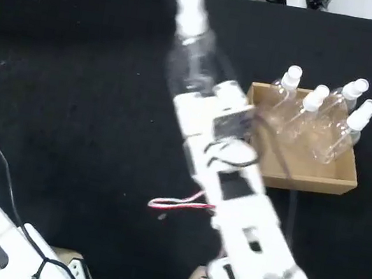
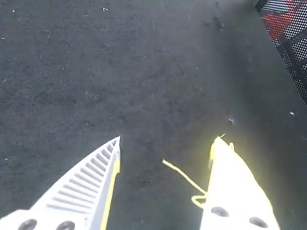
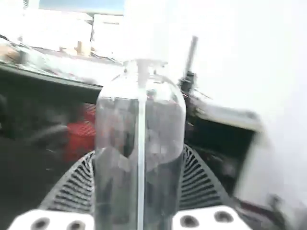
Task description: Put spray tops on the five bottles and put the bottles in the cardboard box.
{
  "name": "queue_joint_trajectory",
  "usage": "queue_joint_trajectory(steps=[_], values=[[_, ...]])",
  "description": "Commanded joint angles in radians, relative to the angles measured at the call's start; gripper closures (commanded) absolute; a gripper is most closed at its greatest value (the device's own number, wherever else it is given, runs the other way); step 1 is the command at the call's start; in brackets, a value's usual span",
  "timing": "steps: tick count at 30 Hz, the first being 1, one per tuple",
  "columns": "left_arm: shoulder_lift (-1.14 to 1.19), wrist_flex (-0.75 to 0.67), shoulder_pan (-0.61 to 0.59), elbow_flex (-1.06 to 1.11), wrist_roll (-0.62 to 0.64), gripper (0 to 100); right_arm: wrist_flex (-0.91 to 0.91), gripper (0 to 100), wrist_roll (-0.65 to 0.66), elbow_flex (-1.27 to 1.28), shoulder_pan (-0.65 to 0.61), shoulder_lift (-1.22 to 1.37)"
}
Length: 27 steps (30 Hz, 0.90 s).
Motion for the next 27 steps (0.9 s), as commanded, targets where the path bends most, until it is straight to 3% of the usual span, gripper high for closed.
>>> queue_joint_trajectory(steps=[1,11,17,23,27], values=[[-0.014,-0.003,-0.001,-0.053,0.011,72,0.29,98.7,-0.008,-0.099,0.192,-0.252],[-0.014,-0.003,0.031,-0.053,0.011,72,0.311,98.8,-0.015,-0.122,0.758,-0.354],[-0.014,0.002,0.031,-0.051,0.011,72,0.313,98.8,-0.21,-0.234,1.005,-0.332],[-0.014,0.003,0.031,-0.051,0.011,72,0.304,98.8,-0.219,-0.415,1.192,-0.059],[-0.014,-0.003,0.031,-0.051,0.011,72,0.097,98.8,-0.213,-0.46,1.281,0.199]])
